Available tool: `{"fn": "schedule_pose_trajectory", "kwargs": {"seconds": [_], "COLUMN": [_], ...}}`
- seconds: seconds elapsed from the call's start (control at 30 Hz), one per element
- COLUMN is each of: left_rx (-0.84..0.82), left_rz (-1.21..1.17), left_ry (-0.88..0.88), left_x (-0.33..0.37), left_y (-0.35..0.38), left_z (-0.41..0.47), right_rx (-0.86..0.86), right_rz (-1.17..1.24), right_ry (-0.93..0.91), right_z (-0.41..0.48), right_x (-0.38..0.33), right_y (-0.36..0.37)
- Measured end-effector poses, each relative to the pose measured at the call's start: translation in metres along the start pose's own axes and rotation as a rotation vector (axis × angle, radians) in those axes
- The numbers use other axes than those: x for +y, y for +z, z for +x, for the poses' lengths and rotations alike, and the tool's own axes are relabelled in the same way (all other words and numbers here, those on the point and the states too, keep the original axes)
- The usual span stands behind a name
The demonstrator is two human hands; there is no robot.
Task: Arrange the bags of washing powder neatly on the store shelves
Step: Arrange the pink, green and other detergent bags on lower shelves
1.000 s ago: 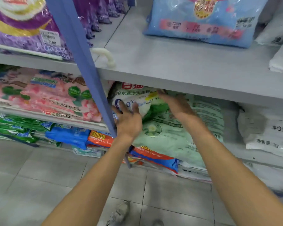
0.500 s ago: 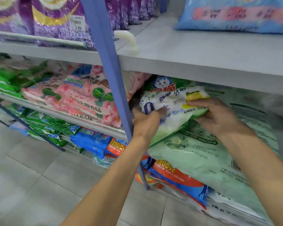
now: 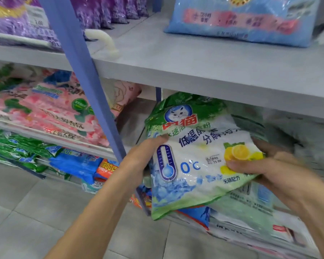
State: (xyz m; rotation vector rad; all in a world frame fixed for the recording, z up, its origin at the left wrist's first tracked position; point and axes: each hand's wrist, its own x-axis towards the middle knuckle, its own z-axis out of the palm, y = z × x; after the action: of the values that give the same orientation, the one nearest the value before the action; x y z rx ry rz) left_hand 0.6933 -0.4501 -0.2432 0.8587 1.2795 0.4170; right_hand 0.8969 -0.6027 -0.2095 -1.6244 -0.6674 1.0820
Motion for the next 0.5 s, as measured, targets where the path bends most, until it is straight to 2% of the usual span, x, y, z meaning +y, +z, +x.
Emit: {"fn": "schedule_pose_trajectory", "kwargs": {"seconds": [0.07,0.13,0.2,0.3,0.37,0.5], "left_rx": [-0.037,-0.085,-0.124,-0.237,-0.235,-0.204], "left_rz": [-0.055,-0.118,-0.156,-0.272,-0.287,-0.257], "left_ry": [-0.011,-0.018,0.003,-0.003,0.015,0.022], "left_x": [0.002,0.001,-0.003,-0.021,-0.029,-0.036], "left_y": [-0.003,-0.008,-0.015,-0.017,-0.015,-0.016], "left_z": [-0.001,-0.007,-0.015,-0.034,-0.036,-0.032], "right_rx": [-0.037,-0.149,-0.226,-0.260,-0.209,-0.048], "right_rz": [-0.048,0.040,0.142,0.038,-0.037,-0.023], "right_ry": [0.001,0.041,0.206,0.358,0.277,0.171], "right_z": [-0.005,-0.018,-0.029,-0.029,-0.017,-0.001], "right_x": [-0.006,-0.008,-0.003,0.010,0.014,0.016], "right_y": [-0.002,-0.009,-0.019,-0.020,-0.006,0.025]}}
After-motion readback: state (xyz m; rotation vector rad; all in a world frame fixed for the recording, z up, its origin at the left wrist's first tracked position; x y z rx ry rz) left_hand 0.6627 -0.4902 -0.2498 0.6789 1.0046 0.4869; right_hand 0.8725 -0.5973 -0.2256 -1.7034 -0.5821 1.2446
